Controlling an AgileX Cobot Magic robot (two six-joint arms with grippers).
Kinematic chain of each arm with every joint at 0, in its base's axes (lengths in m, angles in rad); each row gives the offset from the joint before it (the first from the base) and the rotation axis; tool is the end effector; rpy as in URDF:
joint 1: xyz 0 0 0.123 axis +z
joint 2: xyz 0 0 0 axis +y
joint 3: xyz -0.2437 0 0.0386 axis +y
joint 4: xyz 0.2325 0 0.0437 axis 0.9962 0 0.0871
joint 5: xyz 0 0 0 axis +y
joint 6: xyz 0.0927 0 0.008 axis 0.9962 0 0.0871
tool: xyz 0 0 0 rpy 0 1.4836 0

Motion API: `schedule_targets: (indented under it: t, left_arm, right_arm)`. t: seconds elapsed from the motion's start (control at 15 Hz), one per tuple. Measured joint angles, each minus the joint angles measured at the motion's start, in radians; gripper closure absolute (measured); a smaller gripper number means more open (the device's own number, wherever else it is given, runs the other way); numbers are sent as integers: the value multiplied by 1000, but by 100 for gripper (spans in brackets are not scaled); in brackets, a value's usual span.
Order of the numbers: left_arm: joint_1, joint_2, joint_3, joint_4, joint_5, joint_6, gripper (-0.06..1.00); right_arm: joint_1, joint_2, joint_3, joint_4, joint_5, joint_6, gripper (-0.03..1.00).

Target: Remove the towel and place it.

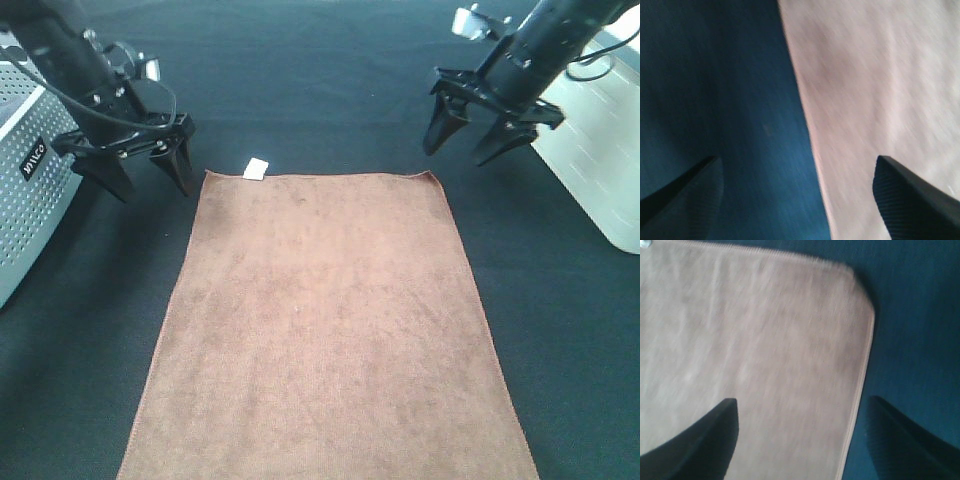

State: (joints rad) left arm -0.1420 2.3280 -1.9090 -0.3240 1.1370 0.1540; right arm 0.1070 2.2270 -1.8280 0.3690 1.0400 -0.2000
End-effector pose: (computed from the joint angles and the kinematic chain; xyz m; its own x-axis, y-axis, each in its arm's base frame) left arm 0.4282 -0.0884 0.1305 -0.9800 0.1534 -0.1264 0.1840 0.9407 -0.2850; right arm 0.4267 0.0750 0.1568 -0.9622 -0.1097 -0.2493 -0.1844 0.9360 0.2997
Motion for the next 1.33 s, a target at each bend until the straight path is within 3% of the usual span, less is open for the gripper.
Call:
schedule_targets:
  t: [0.33, 0.53, 1.07, 1.2, 1.33]
  left_arm:
    - [1, 126, -119, -63, -135, 92, 17]
    - [-13, 191, -146, -188, -195, 176, 17]
    - [-48, 218, -166, -199, -204, 197, 18]
    - [-59, 220, -166, -197, -218, 206, 22]
    - [-76, 223, -166, -189, -231, 211, 36]
  right_arm:
    - [0, 150, -124, 0, -1, -12, 29]
    - [0, 245, -172, 4, -17, -25, 29]
    - [0, 277, -187, 39, -64, -27, 29]
    - [1, 278, -187, 44, -80, -27, 30]
    - [9, 284, -188, 41, -100, -43, 34]
